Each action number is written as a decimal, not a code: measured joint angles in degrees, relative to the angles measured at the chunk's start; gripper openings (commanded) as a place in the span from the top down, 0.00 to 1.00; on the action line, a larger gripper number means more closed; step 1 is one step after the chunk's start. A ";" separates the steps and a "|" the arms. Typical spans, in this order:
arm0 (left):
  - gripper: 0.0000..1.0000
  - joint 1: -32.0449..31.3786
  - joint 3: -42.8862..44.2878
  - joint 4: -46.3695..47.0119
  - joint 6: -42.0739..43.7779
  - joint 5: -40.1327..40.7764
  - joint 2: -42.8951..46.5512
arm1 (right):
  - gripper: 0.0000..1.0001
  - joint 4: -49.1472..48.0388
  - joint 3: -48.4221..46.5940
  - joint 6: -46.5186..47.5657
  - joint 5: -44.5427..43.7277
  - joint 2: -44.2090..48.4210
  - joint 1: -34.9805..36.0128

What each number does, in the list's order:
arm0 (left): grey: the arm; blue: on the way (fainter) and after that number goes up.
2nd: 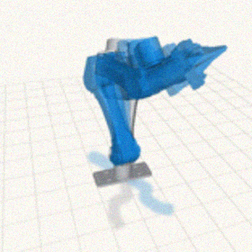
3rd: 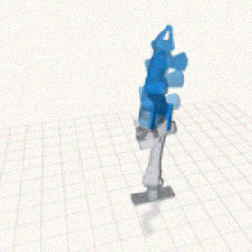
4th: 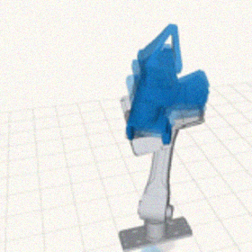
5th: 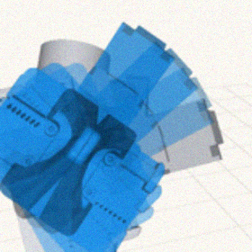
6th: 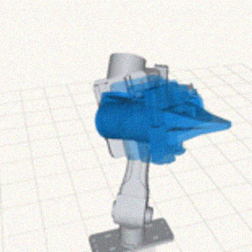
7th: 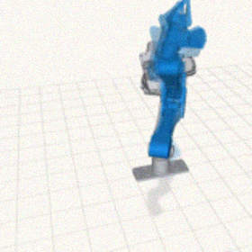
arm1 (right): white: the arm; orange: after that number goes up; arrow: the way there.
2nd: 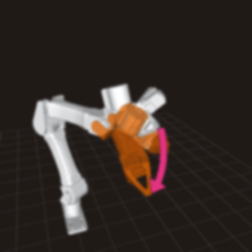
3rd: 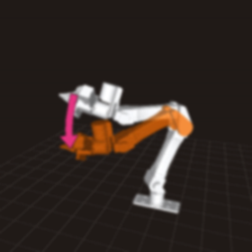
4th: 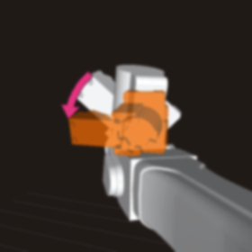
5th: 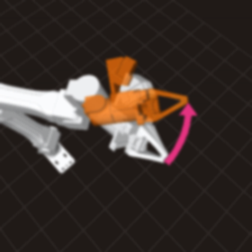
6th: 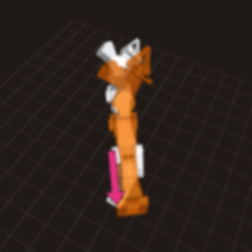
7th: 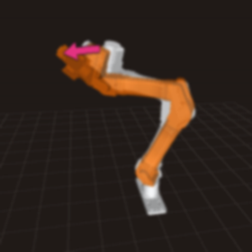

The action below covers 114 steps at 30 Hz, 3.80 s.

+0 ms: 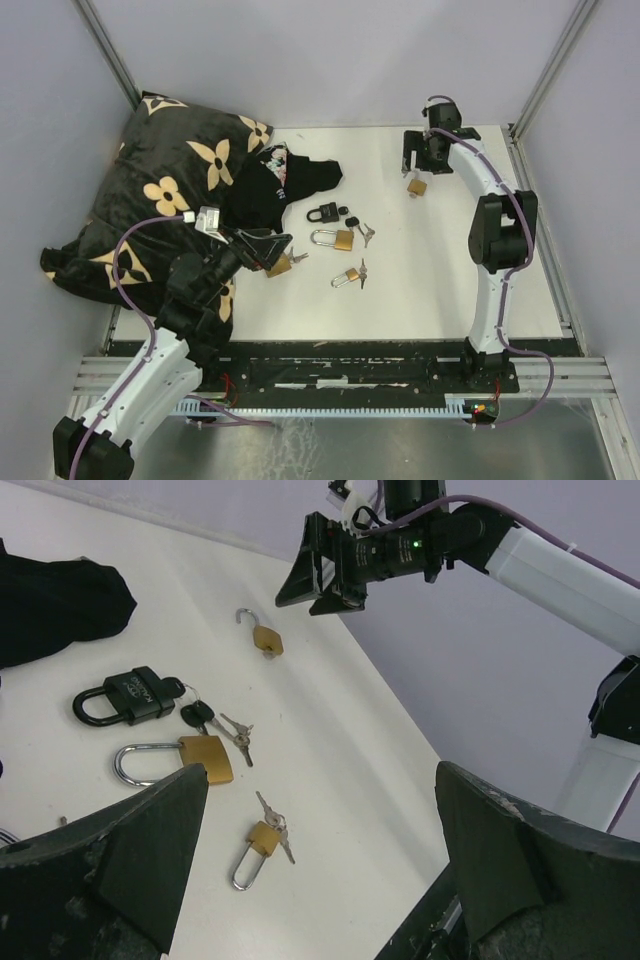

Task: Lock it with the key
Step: Remove the key from the lock.

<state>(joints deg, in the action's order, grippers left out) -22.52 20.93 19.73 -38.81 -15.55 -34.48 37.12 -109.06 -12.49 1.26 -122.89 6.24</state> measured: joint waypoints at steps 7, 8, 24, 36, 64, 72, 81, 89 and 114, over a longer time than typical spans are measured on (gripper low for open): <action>0.00 0.00 0.00 -1.18 0.09 1.75 0.81 | 0.03 5.20 -4.87 -1.31 -7.43 -6.34 1.79; 0.00 0.00 0.00 -1.29 0.09 1.97 0.85 | 0.03 5.55 -5.84 -1.38 -8.17 -7.21 1.90; 0.00 0.00 -0.46 -4.04 0.09 3.43 2.54 | 0.03 4.37 -4.35 1.95 -5.68 -8.85 2.01; 0.10 0.00 -1.79 -1.18 -0.90 2.91 -4.74 | 0.26 -1.51 -0.24 7.26 37.83 -2.43 3.08; 0.47 0.00 39.98 -2.19 0.55 -2.51 -72.57 | 0.39 -16.57 -1.88 -16.11 57.22 -21.73 5.90; 0.48 -0.02 42.91 -7.21 1.27 -2.49 -77.94 | 0.52 -15.87 -0.24 -14.75 58.93 -21.49 6.80; 0.49 -0.35 45.13 -9.53 2.25 -2.45 -79.76 | 0.61 -12.83 -0.24 -11.69 58.90 -21.49 7.72; 0.49 -0.46 46.56 -10.80 2.32 -2.47 -80.89 | 0.85 -13.31 -0.33 -12.04 58.21 -21.53 8.28; 0.30 4.28 41.05 -0.42 20.63 -15.50 -69.96 | 0.98 -15.28 3.37 -3.08 59.93 -14.36 5.68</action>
<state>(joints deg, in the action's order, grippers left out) -18.24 61.98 19.31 -18.17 -31.05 -104.44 21.85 -105.69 -15.57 61.19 -137.25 11.92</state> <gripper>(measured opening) 0.694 0.038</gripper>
